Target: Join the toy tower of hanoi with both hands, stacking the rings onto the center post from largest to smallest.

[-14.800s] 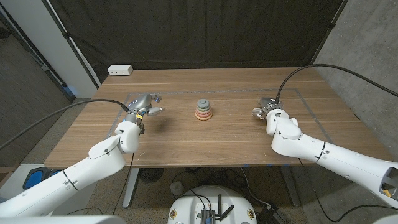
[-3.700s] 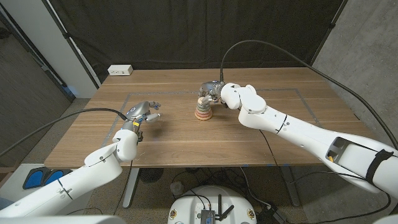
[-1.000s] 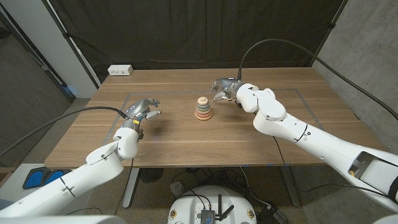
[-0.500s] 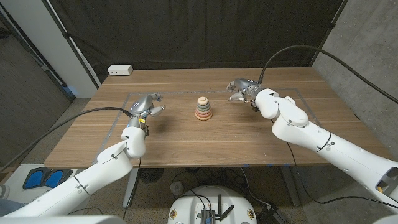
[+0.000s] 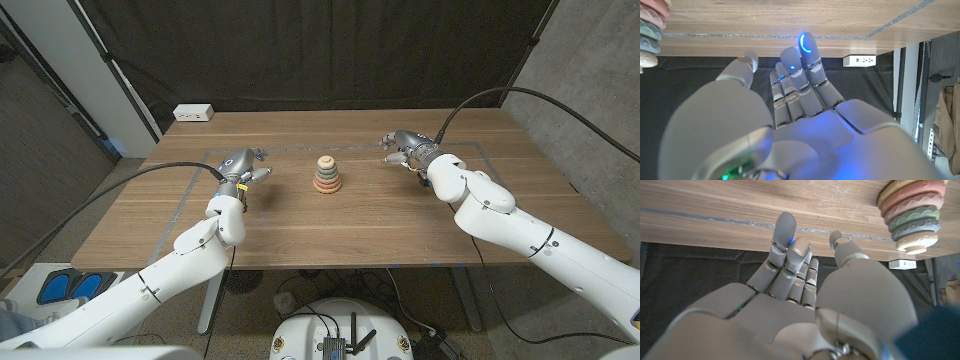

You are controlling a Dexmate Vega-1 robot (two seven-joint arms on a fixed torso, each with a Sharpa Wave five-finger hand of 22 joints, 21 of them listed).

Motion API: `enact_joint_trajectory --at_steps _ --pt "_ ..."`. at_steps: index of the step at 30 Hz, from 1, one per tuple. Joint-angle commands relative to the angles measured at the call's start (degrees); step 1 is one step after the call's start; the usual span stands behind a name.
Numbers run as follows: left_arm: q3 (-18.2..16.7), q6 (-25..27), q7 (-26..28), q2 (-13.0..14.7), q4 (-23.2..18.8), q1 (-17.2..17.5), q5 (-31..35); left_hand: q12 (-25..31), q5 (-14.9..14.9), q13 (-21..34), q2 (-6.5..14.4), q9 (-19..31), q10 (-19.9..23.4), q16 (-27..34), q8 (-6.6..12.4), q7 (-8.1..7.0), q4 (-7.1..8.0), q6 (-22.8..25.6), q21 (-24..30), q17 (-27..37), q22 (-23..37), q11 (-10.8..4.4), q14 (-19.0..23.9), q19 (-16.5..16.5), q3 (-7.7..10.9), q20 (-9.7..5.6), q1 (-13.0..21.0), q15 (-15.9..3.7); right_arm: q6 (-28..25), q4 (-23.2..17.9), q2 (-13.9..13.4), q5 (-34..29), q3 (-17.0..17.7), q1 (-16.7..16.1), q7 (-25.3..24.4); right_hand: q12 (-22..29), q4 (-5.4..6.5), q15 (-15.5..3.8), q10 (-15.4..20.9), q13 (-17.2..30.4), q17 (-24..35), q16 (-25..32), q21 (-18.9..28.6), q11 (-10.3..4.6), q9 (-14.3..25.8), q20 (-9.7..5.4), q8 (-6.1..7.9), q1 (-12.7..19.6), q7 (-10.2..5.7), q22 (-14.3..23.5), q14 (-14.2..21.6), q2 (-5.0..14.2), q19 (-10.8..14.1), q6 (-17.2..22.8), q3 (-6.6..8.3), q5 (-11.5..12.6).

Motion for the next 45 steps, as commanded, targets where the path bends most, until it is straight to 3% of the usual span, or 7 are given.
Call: enact_joint_trajectory --at_steps 1,11,20,24,31,45 --pt "-2.25 -2.90 -0.29 0.63 -0.36 0.81 -3.12 -0.27 0.09 0.19 -0.20 0.06 -0.13 0.16 0.05 -0.22 -0.21 -0.24 0.15 -0.04 0.05 -0.03 0.10 0.35 0.08 -6.68 0.25 -2.01 -1.62 -0.80 0.03 2.35 3.81 -8.30 -12.97 0.24 0.23 -0.06 0.84 0.29 0.37 0.55 0.34 -0.07 0.29 -2.71 0.57 -0.37 -0.27 0.28 0.82 -0.08 0.61 0.75 -0.06 0.34" --pt "-1.86 -5.89 2.59 -2.09 1.44 0.98 -3.88 -0.35 0.13 0.40 -0.28 0.01 -0.89 -0.46 -0.15 -0.01 -0.20 -0.93 -0.13 -0.42 -0.14 0.11 -0.77 -0.08 0.14 -6.63 0.30 -2.02 2.69 1.75 -1.51 3.59 6.92 -13.71 -22.61 -0.93 0.18 0.00 -1.29 0.51 0.45 1.02 0.45 0.36 0.83 -2.66 -0.19 -0.88 -0.77 0.39 0.38 -0.43 0.10 -1.47 0.00 0.71" --pt "-2.38 -5.51 5.37 -4.10 2.27 1.79 -4.32 -0.26 0.12 0.28 -0.29 -0.03 -0.75 -0.85 0.00 -0.03 -0.11 -0.79 -0.26 -0.82 -0.24 0.33 -1.24 -0.34 0.03 -6.58 0.21 -2.03 4.06 3.79 -2.34 0.05 5.62 -14.32 -27.00 -0.97 0.11 0.02 -1.15 0.50 0.50 1.23 0.59 0.15 0.85 -2.65 -0.29 -0.86 -0.72 0.50 0.33 -0.46 0.06 -1.56 0.07 0.77" --pt "-1.37 -5.84 4.70 -3.87 3.06 1.18 -4.00 -0.47 0.09 0.22 -0.36 -0.06 -1.38 -1.10 -0.11 0.06 -0.01 -1.23 -0.47 -1.12 -0.31 0.33 -1.61 -0.80 -0.13 -6.53 -0.05 -2.03 3.66 4.29 -2.42 -1.77 4.58 -14.29 -27.47 -0.98 0.13 0.03 -1.14 0.56 0.50 1.31 0.50 0.06 0.85 -2.63 -0.20 -0.92 -0.82 0.39 0.27 -0.45 -0.14 -1.22 0.10 0.81" --pt "-1.00 -6.87 4.89 -4.13 3.97 1.19 -4.37 -0.59 0.03 0.16 -0.41 -0.09 -1.93 -1.71 -0.19 0.04 0.02 -1.75 -0.58 -1.92 -0.35 0.51 -2.31 -1.10 -0.34 -6.51 -0.28 -2.04 3.38 5.39 -2.27 -3.76 3.69 -14.45 -28.25 -2.32 0.29 0.09 -4.20 0.34 0.14 0.71 0.17 0.77 0.91 -2.57 0.29 -1.64 -0.79 0.11 -1.22 -0.76 -1.46 0.48 0.08 0.90" --pt "0.12 -5.77 5.15 -4.08 4.67 0.47 -2.90 -0.55 -0.04 0.11 -0.43 -0.13 -2.37 -1.82 -0.02 -0.04 0.06 -1.74 -0.73 -2.59 -0.41 0.33 -2.32 -1.25 -0.70 -6.51 -0.68 -2.04 1.68 5.59 -2.13 -6.91 2.61 -13.67 -26.96 -2.39 0.40 0.06 -5.01 0.03 -0.61 -0.73 -0.14 0.70 0.81 -2.50 -0.56 -2.32 -0.82 -0.10 -3.28 -0.87 -2.88 -0.82 -0.02 0.88"
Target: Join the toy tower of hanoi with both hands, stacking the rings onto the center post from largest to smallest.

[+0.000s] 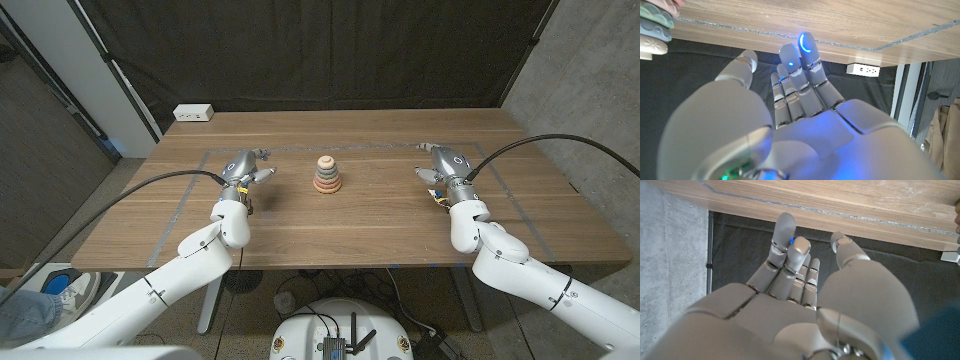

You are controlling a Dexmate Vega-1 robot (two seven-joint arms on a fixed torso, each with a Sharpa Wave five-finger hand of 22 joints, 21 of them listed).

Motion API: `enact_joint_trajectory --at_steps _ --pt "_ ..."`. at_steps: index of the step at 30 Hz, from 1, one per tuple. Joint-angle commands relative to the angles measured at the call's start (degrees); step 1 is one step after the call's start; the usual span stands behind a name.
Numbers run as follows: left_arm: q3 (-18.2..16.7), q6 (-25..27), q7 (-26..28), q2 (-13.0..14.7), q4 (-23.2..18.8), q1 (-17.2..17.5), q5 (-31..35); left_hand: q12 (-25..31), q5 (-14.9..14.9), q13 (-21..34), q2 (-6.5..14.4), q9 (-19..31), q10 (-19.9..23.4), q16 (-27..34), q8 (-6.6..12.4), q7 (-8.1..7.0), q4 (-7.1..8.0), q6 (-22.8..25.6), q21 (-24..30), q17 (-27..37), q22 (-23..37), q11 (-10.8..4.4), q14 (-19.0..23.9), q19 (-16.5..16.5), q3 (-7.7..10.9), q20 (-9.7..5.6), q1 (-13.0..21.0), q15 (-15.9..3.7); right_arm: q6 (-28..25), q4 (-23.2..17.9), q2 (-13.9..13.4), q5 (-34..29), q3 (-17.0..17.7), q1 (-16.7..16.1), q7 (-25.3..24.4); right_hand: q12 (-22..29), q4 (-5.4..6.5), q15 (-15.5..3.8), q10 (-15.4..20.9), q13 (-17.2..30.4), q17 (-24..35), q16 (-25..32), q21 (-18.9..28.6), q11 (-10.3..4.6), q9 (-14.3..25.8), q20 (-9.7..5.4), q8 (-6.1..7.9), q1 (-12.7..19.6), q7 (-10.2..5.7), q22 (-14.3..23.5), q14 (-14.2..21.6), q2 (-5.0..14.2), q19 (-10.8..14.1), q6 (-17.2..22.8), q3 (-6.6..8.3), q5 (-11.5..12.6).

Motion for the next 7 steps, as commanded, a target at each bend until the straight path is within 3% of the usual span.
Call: enact_joint_trajectory --at_steps 1,7 --pt "0.81 0.64 0.56 -0.10 0.68 -0.40 1.23 -0.03 -0.04 0.09 -0.13 0.00 -0.07 -0.05 0.00 -0.13 -0.12 0.06 0.03 -0.11 -0.02 -0.16 -0.15 -0.07 -0.23 -7.01 -0.35 -3.17 -1.56 0.25 0.15 -2.54 -0.96 0.40 0.61 0.00 0.25 -0.26 -0.12 -0.06 0.12 -0.27 -0.16 0.00 0.18 -3.65 -0.16 -0.46 -0.03 0.05 -0.30 0.45 -0.54 -0.11 0.14 0.23" --pt "0.93 1.00 -0.14 0.57 0.31 -0.20 1.39 0.13 -0.05 0.13 -0.12 -0.01 0.16 -0.08 0.08 -0.11 -0.17 0.18 0.02 -0.32 -0.02 0.11 -0.18 -0.08 -0.27 -7.00 -0.31 -3.17 -1.49 -0.17 0.61 -2.10 -0.88 0.35 1.34 0.11 0.28 -0.26 0.06 -0.13 0.26 -0.25 -0.07 -0.01 0.16 -3.63 -0.20 -0.60 -0.07 0.13 -0.35 0.49 -0.69 -0.03 0.10 0.22"
